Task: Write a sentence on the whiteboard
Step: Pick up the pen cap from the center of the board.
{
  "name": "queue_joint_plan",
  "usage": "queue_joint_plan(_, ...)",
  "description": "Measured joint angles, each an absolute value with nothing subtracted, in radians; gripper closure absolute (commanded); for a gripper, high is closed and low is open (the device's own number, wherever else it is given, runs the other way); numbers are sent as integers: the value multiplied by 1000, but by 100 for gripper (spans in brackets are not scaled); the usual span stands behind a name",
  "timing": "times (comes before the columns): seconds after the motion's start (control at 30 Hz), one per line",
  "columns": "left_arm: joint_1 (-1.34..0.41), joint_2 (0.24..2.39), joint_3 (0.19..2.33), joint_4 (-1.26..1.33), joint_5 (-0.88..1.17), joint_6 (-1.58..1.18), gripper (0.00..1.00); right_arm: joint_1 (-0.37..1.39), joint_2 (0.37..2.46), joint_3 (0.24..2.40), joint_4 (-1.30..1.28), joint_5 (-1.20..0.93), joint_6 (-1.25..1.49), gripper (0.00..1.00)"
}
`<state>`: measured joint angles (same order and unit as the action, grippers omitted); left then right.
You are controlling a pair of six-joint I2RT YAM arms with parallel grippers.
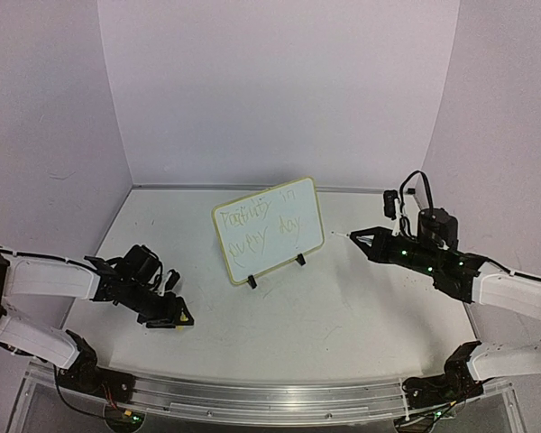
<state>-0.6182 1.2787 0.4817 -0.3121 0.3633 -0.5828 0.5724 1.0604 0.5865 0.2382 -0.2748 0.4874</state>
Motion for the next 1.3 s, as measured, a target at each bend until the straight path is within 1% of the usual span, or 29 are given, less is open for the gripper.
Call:
queue_joint_plan(0.1,-631,1282,494,-345,341,-596,46,572,1061,586,238,-274,487,100)
queue_joint_plan(0.23,-652,1297,521,-399,288,-607,57,572,1061,580,239,-274,487,100)
queue_joint_plan(0.43,-681,1332,552,-431,245,-612,63,572,1060,565,239,-270,487,100)
queue_joint_plan(0.77,-736,1393,595,-410,245,-625,63,572,1060,553,239,-262,487,100)
queue_joint_plan(0.97,-762,1431,612,-351,262,-648,63,572,1056,541,239,-256,487,100)
queue_joint_plan(1.3,-788,1482,630,-240,248,-656,60,572,1044,536,239,-252,487,100)
